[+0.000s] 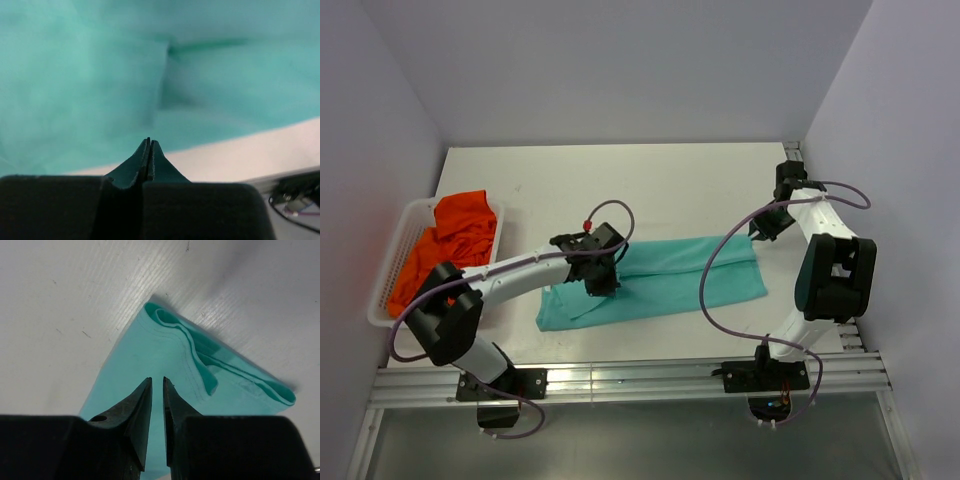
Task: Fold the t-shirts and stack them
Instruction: Fold the tshirt
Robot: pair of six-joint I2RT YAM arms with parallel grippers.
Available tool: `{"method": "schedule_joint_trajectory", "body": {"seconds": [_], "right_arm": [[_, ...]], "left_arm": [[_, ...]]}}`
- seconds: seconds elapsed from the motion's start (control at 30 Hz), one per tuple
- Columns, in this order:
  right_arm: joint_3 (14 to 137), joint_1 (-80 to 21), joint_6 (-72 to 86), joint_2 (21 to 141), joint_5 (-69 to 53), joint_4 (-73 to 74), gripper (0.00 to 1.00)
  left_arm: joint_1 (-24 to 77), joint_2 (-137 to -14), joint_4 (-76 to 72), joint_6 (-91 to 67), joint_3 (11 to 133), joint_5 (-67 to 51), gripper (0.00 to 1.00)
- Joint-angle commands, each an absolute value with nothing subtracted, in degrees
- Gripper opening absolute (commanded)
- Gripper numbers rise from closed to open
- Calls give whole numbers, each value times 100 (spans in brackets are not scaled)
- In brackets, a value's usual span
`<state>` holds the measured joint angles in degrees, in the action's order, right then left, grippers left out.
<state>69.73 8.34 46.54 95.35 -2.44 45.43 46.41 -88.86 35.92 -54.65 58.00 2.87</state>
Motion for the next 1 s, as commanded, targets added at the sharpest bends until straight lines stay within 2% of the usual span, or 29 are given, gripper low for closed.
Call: {"method": "schedule_joint_trajectory", "body": {"seconds": [0.0, 0.13, 0.27, 0.33, 0.4, 0.43, 0.5, 0.53, 0.6, 0.63, 0.7, 0.8, 0.83, 0.9, 0.93, 0.97], "right_arm": [[6978, 940, 4570, 9369, -246, 4403, 22], [7092, 967, 4570, 9439, -299, 4368, 22], [7207, 967, 4562, 9404, -360, 4377, 22], [7329, 941, 4466, 9273, -483, 4342, 22], [7452, 879, 4343, 9159, -850, 4254, 27], [7592, 862, 4176, 9141, -974, 4219, 35], [7839, 748, 4079, 9132, -985, 4480, 39], [8031, 695, 3982, 9132, -889, 4561, 50], [8208, 520, 3903, 9132, -792, 4841, 62], [8305, 449, 3789, 9141, -721, 4895, 85], [8367, 300, 3709, 9184, -616, 5053, 87], [8201, 62, 3683, 9228, -606, 5036, 62], [8044, 27, 3744, 9237, -615, 5027, 45], [7867, 26, 3779, 9237, -607, 4949, 33], [7710, 26, 3788, 9246, -554, 4948, 19], [7665, 26, 3805, 9272, -519, 4948, 14]], "left_arm": [[5035, -8692, 4313, -5993, 6002, 386, 0], [5229, -8473, 4667, -6231, 6143, 711, 4], [5011, -8183, 4895, -6486, 6354, 1203, 30], [4800, -8113, 4852, -6521, 6320, 1239, 32], [4406, -8068, 4773, -6487, 6171, 1187, 35], [4264, -8077, 4738, -6460, 6118, 1143, 37], [3931, -8208, 4606, -6329, 6004, 1099, 29], [3798, -8348, 4484, -6250, 5951, 1055, 17], [3701, -8533, 4360, -6197, 5889, 967, 4], [3657, -8630, 4298, -6196, 5863, 906, 0], [3578, -8902, 4115, -6188, 5775, 765, 0], [3586, -9123, 3903, -6223, 5652, 580, 0], [3586, -9158, 3876, -6231, 5625, 545, 0], [3577, -9211, 3832, -6275, 5537, 458, 0], [3577, -9220, 3815, -6301, 5511, 422, 0], [3586, -9211, 3806, -6345, 5450, 404, 0]]}}
